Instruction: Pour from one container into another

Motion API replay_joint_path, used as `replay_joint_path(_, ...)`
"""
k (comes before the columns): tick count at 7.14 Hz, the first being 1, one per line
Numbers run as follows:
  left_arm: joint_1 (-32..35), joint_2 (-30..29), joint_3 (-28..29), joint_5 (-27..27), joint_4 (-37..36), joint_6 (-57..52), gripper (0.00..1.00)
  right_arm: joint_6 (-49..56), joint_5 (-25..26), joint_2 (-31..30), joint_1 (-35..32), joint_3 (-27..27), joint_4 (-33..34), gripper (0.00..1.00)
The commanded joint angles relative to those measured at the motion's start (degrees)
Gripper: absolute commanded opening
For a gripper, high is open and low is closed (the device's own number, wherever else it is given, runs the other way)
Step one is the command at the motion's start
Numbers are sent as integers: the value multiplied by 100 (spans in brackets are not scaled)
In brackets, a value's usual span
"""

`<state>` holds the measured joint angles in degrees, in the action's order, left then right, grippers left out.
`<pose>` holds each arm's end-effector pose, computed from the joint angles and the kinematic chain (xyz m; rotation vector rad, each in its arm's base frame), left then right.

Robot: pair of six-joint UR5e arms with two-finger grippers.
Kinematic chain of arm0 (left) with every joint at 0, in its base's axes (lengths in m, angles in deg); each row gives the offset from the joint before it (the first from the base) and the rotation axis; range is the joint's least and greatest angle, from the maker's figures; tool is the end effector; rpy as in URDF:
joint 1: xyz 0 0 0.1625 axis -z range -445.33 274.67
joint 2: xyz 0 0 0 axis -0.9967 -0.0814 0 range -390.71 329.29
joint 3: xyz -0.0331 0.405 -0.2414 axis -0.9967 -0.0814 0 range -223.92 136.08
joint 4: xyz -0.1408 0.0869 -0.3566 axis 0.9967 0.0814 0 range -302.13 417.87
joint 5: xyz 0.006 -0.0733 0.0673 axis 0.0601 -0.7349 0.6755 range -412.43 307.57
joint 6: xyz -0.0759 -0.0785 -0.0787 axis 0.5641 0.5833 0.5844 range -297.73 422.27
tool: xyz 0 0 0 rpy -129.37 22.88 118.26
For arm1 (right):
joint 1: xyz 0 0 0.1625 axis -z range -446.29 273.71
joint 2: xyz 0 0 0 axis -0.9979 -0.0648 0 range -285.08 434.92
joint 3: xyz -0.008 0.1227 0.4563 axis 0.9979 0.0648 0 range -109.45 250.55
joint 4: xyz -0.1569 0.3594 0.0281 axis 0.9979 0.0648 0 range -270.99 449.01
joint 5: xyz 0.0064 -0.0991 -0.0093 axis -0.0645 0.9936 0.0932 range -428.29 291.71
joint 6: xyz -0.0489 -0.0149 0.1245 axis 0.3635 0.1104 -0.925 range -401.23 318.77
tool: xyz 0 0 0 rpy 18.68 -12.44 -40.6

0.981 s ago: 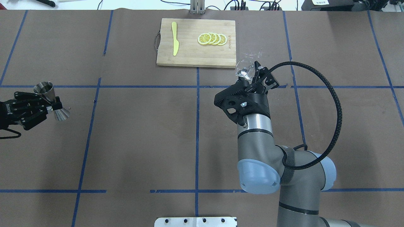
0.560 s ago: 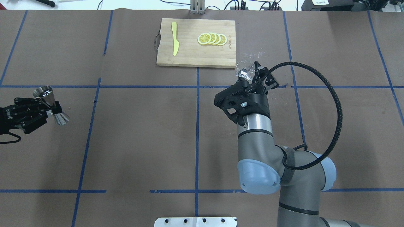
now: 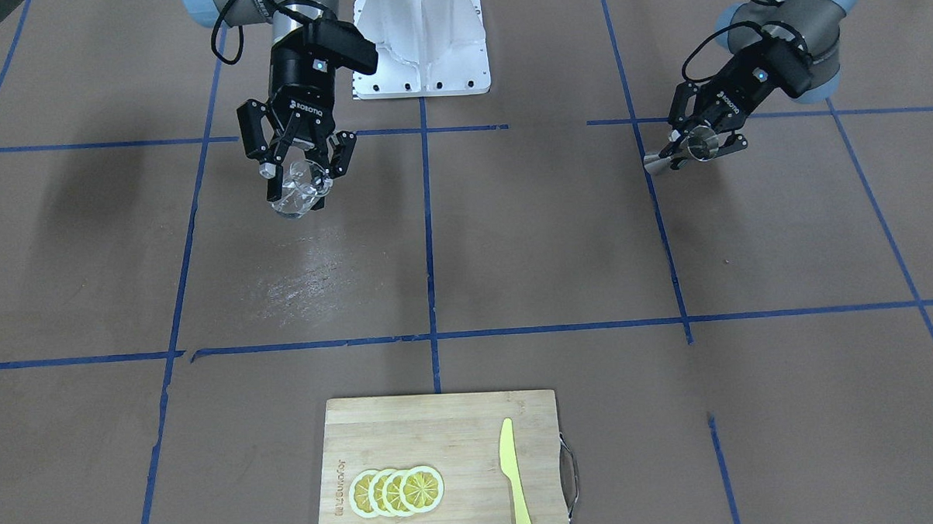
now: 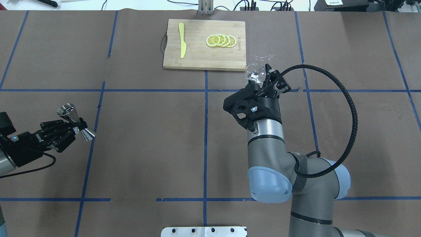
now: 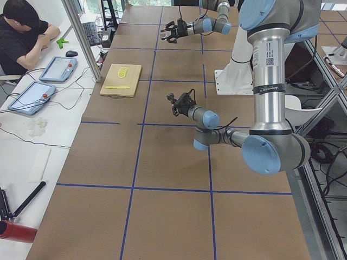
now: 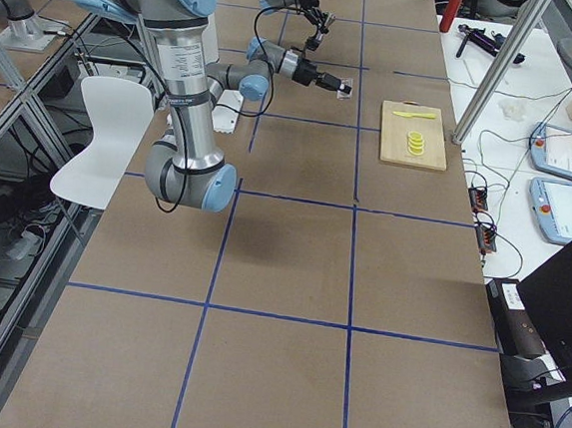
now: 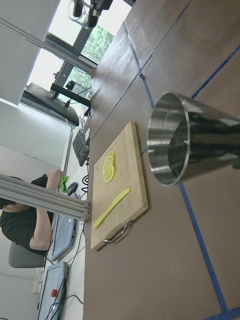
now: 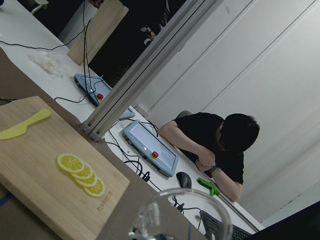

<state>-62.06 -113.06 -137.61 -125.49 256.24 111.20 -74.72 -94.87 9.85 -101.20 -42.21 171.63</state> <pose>0.3047 -0.3188 0.5279 1.1343 1.4126 -0.0487 -0.4706 -0.3879 0.2701 1.3083 -0.1017 -0.0874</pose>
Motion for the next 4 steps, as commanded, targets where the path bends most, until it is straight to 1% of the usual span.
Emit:
replay_joint_path(1,-926,147,0,1770,-9,-41,0,0,3,-6,-3,0,0,0)
replay_joint_path(3,-1490,254,0,3405,-70,-76,0,0,3,-6,-3,0,0,0)
replay_joint_path(4,-1570,254,26,3987,-131,-511,0,0,3,-6,6,-9,0,0)
